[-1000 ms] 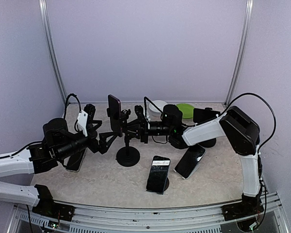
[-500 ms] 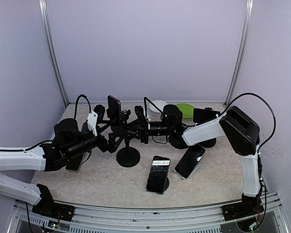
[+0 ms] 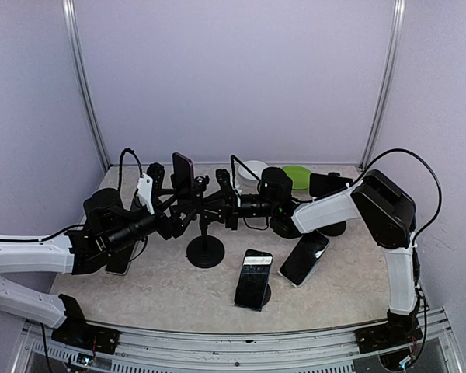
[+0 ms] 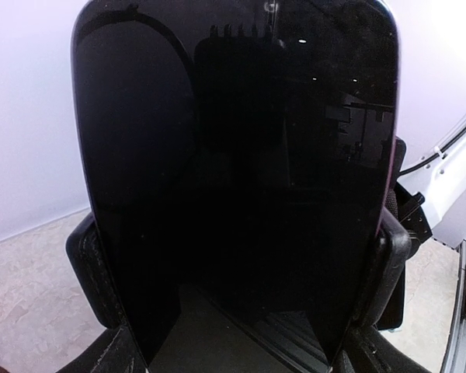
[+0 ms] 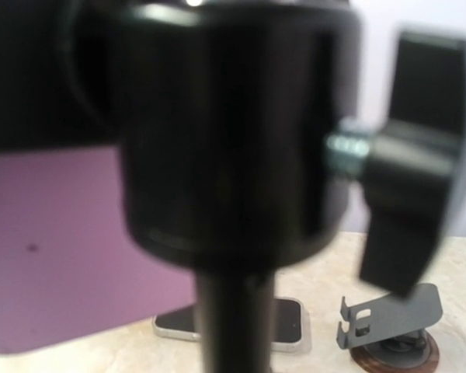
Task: Remove the phone from the phone stand
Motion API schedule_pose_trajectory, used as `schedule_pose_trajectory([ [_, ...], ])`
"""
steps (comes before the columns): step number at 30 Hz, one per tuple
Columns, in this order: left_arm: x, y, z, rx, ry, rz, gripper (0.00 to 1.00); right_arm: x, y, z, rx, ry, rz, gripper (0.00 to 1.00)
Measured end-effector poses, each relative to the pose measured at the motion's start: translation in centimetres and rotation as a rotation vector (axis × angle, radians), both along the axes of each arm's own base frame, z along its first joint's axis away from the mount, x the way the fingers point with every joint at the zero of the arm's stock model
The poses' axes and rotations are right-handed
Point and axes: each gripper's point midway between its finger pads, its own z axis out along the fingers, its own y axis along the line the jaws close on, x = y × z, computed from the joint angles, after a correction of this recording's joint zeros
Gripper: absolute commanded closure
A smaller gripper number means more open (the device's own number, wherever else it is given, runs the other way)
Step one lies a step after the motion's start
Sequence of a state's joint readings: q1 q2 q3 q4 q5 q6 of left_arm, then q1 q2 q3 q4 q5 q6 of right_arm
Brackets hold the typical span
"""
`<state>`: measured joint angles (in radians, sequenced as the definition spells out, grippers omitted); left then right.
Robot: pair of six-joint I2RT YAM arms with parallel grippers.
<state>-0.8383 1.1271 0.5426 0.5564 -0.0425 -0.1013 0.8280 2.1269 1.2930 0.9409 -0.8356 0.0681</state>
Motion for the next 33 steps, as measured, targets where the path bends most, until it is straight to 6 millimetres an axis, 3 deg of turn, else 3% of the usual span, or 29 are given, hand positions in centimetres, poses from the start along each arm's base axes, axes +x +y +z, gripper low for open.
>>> schedule_pose_trajectory([
  [4, -0.2, -0.2, 0.0, 0.004, -0.005, -0.003, 0.45, 0.0, 0.0, -0.1, -0.005, 0.009, -0.001, 0.53],
  [11, -0.8, -0.6, 0.0, 0.020, -0.027, 0.004, 0.47, 0.3, -0.6, -1.0, -0.052, 0.067, -0.048, 0.19],
  [15, -0.9, -0.6, -0.1, 0.024, -0.036, 0.015, 0.47, 0.0, -1.7, 0.1, -0.062, 0.089, -0.096, 0.17],
  [26, -0.5, -0.1, -0.1, 0.027, -0.042, 0.059, 0.50, -1.8, -5.9, 4.9, -0.047, 0.149, -0.222, 0.24],
  [33, -0.5, 0.0, -0.1, 0.030, -0.044, 0.069, 0.51, -4.2, -6.7, 8.1, -0.021, 0.225, -0.262, 0.26],
])
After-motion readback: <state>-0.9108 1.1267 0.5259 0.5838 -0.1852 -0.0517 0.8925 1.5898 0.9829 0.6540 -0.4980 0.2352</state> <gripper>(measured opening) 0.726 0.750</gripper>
